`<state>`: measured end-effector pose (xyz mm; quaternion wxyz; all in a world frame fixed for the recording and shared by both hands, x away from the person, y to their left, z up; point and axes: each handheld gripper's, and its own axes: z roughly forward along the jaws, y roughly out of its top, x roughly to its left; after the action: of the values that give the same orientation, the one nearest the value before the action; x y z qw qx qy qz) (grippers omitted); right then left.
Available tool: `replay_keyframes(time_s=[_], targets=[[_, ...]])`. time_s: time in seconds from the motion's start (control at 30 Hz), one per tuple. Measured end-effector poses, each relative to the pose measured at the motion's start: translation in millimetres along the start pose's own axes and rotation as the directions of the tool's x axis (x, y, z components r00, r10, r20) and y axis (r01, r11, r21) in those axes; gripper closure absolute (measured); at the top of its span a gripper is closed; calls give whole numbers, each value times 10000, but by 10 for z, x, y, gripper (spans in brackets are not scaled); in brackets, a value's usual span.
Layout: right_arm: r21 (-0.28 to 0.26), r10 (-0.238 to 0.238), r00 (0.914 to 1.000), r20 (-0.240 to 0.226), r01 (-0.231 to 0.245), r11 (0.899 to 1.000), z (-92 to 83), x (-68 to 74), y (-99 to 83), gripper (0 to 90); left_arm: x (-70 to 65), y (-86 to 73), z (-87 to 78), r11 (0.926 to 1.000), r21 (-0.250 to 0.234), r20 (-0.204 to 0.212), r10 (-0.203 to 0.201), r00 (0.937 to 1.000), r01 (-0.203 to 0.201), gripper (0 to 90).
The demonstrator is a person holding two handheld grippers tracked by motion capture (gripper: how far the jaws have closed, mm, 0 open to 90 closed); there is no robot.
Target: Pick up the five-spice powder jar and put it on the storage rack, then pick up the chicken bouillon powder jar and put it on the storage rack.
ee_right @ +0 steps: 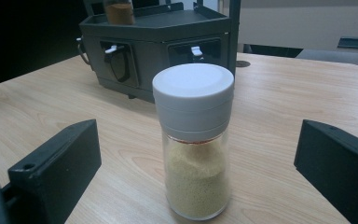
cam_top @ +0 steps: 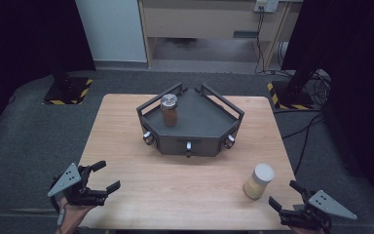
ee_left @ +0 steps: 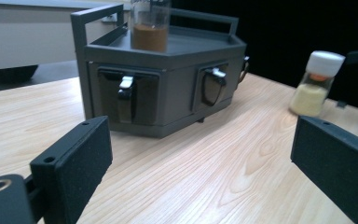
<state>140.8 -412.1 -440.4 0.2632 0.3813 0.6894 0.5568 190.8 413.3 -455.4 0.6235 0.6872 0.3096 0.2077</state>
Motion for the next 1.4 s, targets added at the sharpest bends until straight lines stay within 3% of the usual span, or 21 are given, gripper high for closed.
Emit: replay_keyframes(time_s=[0.43,0.67,1.4], targets=[[-8,31,10000,-10,-31,10000,14,-2,4,11,6,-13,7,9999,-35,328,144,9994,-143,40],[-81,78,9999,79,-78,9999,-9,9,-7,11,-19,13,49,9991,131,525,408,9978,-415,40],[-233,-26,10000,0,26,9997,-142,-47,77,11,-23,7,55,9994,180,587,286,9979,-297,39]])
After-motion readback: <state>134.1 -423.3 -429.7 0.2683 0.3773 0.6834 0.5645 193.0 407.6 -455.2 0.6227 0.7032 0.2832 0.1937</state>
